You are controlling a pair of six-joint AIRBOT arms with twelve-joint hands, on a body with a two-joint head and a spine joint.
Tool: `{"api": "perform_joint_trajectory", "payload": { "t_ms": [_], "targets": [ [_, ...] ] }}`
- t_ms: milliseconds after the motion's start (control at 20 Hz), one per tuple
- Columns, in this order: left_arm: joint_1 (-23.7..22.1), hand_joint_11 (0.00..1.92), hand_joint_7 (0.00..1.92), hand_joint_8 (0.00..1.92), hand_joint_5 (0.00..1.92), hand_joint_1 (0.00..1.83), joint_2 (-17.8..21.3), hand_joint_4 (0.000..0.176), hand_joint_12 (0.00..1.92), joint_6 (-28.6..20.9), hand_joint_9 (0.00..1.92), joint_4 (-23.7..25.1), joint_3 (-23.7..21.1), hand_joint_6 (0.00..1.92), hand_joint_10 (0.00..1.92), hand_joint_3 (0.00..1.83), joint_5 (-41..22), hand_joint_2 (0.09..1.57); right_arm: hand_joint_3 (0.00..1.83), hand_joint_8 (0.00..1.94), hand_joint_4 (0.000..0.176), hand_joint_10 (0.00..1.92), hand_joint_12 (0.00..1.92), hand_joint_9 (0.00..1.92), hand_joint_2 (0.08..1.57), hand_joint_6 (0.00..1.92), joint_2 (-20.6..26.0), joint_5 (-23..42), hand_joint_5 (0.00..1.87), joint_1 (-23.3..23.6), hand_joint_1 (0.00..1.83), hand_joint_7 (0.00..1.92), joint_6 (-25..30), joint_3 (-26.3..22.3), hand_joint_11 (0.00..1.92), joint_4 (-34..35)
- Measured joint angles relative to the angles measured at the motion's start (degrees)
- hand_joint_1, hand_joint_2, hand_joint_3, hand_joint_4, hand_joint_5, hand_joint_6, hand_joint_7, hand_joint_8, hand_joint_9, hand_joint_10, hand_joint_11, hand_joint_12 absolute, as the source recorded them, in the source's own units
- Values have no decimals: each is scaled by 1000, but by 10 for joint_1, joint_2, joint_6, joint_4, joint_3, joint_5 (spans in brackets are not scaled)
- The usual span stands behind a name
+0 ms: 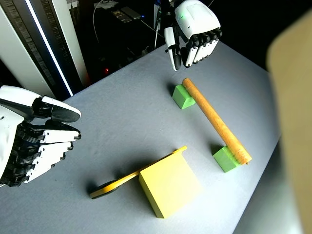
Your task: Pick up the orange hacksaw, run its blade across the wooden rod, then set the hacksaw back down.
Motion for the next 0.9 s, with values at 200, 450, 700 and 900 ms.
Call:
{"api": "perform_joint_trajectory", "payload": {
  "t_ms": [200, 450, 700, 900],
  "targets": [
    [-3, 0, 189, 5, 162, 0, 0, 0, 454, 8, 166, -4, 0, 8, 17, 17, 0, 1246, 0, 3, 0, 23, 932, 354, 1300, 7, -3, -5, 372, -3, 161, 392, -8, 4, 0, 2],
    [-6, 0, 221, 8, 203, 0, 0, 0, 540, 11, 201, -4, 0, 11, 15, 8, 15, 1254, 0, 0, 0, 3, 903, 327, 1298, 1, -5, -27, 361, 0, 114, 360, -10, 9, 0, 2],
    [-12, 0, 169, 7, 170, 0, 0, 0, 449, 29, 160, -38, -5, 7, 7, 0, 35, 1252, 0, 3, 0, 8, 860, 331, 1317, 2, -31, -83, 333, 20, 23, 345, 1, 42, 0, 114],
    [-1, 0, 158, 10, 155, 0, 0, 0, 416, 32, 136, -55, -5, 11, 13, 0, 59, 1249, 1, 2, 0, 4, 835, 323, 1319, 2, -43, -137, 333, 41, 27, 341, 1, 61, 0, 178]
  ]
}}
